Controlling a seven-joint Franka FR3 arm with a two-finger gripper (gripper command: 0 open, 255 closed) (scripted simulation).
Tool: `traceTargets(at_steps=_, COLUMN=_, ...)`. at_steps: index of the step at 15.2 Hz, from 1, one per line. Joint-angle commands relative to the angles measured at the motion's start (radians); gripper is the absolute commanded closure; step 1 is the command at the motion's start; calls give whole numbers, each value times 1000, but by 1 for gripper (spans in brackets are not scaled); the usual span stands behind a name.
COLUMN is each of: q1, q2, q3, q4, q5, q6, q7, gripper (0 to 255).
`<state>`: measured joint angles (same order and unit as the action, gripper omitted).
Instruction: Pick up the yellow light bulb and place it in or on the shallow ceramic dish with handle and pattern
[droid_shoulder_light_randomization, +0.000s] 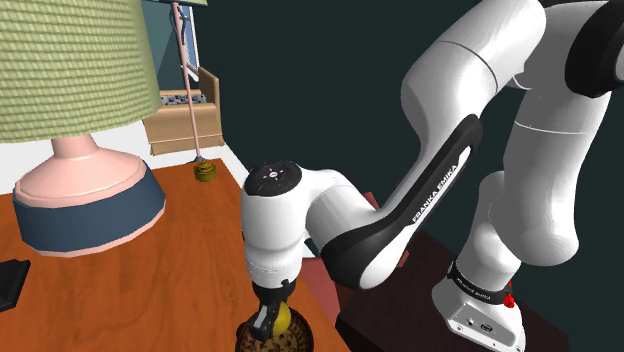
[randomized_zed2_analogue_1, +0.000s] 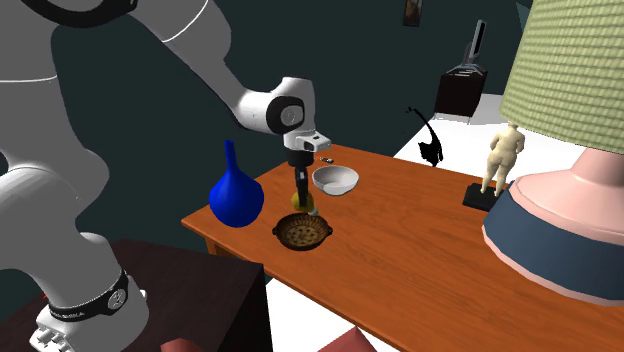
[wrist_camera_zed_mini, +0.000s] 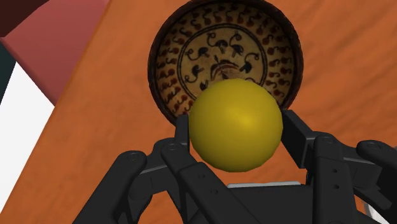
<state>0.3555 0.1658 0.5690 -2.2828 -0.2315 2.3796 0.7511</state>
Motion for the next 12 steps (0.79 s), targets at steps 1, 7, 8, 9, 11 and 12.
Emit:
traceTargets(at_steps=1, q1=4, q2=19, q3=-6, q4=-8, q5=-20, q6=22, q7=15, gripper=255)
traceTargets(at_steps=7, q1=19, q2=75, q3=-27, q4=-13, q5=-76, q6=72, q7=57, gripper=255)
traceTargets(at_steps=8, q1=19, q2=75, q3=-27, q4=-13, q5=-76, q6=72, q7=57, gripper=255)
traceTargets(at_steps=9, q1=19, q2=75, q3=-27, q4=-13, q5=-76, q6=72, q7=57, gripper=255)
traceTargets(at_steps=11, q1=19, q2=75, q3=-27, q4=-13, q5=-76, q6=72, q7=57, gripper=255)
traceTargets(at_steps=12, q1=19, q2=75, q3=-27, q4=-13, q5=-76, q6=72, q7=57, gripper=255)
